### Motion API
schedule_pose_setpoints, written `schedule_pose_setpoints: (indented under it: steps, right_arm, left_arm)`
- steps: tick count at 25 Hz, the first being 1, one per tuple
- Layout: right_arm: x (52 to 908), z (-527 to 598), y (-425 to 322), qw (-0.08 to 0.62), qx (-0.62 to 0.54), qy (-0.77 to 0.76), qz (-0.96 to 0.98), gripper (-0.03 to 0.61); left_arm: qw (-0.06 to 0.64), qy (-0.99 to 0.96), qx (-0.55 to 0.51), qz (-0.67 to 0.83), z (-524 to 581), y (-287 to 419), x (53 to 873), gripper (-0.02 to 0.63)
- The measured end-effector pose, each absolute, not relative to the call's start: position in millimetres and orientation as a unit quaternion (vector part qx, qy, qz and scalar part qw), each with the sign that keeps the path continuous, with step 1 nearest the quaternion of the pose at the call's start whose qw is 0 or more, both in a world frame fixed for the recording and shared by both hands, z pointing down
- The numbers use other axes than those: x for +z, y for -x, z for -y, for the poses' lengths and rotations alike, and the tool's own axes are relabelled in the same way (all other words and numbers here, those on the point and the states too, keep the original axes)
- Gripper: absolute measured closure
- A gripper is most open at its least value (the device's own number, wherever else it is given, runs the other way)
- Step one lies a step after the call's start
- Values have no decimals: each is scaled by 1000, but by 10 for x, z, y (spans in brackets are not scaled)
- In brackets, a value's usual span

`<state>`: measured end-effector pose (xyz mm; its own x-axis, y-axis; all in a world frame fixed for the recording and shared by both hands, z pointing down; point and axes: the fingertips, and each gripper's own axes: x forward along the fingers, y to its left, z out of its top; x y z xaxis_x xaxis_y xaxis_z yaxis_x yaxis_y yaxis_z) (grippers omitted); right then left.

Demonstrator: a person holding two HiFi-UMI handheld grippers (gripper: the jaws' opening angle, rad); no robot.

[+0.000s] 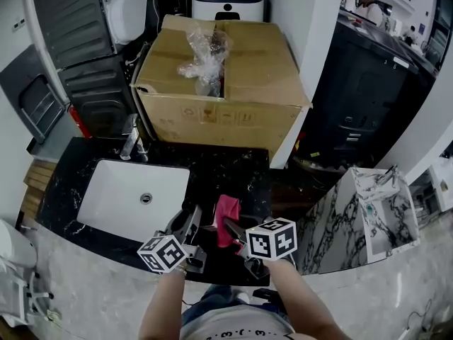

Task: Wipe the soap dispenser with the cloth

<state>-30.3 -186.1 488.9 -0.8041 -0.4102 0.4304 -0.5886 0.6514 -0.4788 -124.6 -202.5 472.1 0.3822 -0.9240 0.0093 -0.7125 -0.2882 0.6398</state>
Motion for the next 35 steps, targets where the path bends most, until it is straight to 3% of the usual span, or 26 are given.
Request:
schedule_pose_setpoints:
  steps: [10,20,30,35]
  right_arm:
    - [5251,1830,7,184,332,-310,872,528]
    - [4827,1866,-220,102,321,-303,891,528]
    - [4434,2149,269,85,296,-277,910,528]
    - [4506,2231,554,121,270,-289,910,528]
  left_arm:
    - [277,-776,-167,541,2022,1218,4705,518]
    - [279,-770,-151,554,2013,1239,4721,517]
    - [274,-785,-121,542,2011,1169,4702,515]
    - [272,-793,-109,534,2005,1139,4693,514]
